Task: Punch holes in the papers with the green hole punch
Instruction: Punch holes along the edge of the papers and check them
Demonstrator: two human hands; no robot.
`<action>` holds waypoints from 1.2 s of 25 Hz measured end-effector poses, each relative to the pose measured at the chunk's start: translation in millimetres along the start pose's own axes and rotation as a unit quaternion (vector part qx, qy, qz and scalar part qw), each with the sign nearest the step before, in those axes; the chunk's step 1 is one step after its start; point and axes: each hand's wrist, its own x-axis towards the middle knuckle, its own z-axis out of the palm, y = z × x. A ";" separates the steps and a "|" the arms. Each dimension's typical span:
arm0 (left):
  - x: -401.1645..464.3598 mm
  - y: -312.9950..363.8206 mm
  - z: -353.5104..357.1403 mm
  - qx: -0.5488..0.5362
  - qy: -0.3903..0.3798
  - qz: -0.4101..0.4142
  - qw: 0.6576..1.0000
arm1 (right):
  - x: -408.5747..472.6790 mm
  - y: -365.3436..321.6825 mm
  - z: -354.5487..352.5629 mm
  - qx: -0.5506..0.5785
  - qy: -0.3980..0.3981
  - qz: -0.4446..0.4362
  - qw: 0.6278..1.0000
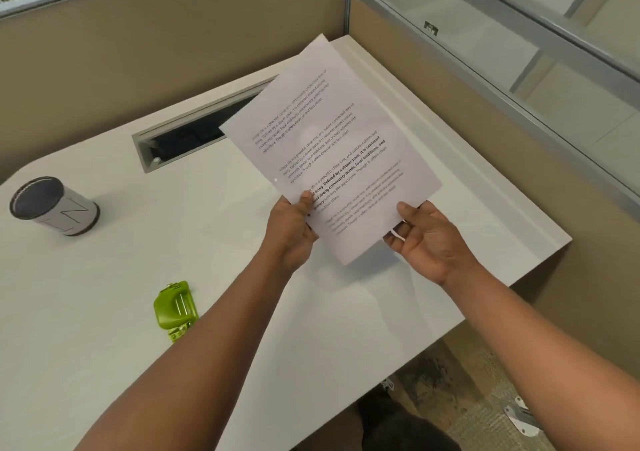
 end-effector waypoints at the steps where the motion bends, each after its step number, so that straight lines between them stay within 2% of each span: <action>1: -0.7 -2.7 3.4 -0.022 0.008 -0.010 1.000 | 0.0 5.0 6.7 0.009 -0.011 -0.006 1.000; 6: -5.0 -14.6 13.2 -0.036 0.024 -0.029 0.999 | 1.0 12.9 25.9 -0.046 0.007 -0.077 0.996; 10: -2.3 -11.3 2.0 0.038 0.047 -0.062 0.996 | -0.4 1.6 22.3 -0.114 -0.009 -0.127 0.985; 12: 3.8 7.5 -11.0 0.081 0.085 -0.038 0.992 | -2.0 -8.0 17.4 -0.169 -0.010 -0.138 0.976; 14: 7.8 40.1 -28.0 0.170 0.139 0.032 0.975 | -3.2 -19.0 9.9 -0.242 -0.005 -0.136 0.961; 15: 8.9 57.7 -35.5 0.225 0.140 0.069 0.962 | -3.5 -24.3 5.4 -0.272 -0.011 -0.133 0.953; 17: 9.6 86.2 -46.2 0.306 0.065 0.119 0.942 | -4.4 -32.9 -1.6 -0.314 -0.035 -0.123 0.941; 19: 6.9 101.1 -48.6 0.349 -0.031 0.123 0.929 | -5.4 -36.6 -3.4 -0.327 -0.061 -0.113 0.936; 21: 3.1 101.5 -50.5 0.351 -0.065 0.120 0.926 | -6.7 -35.7 -1.9 -0.330 -0.062 -0.117 0.935; 25: 1.7 80.9 -52.3 0.303 -0.027 0.158 0.940 | -8.5 -23.5 4.2 -0.350 -0.002 -0.168 0.922; 30: -2.7 40.9 -43.2 0.257 0.017 0.215 0.942 | -4.6 2.9 13.4 -0.314 0.080 -0.229 0.918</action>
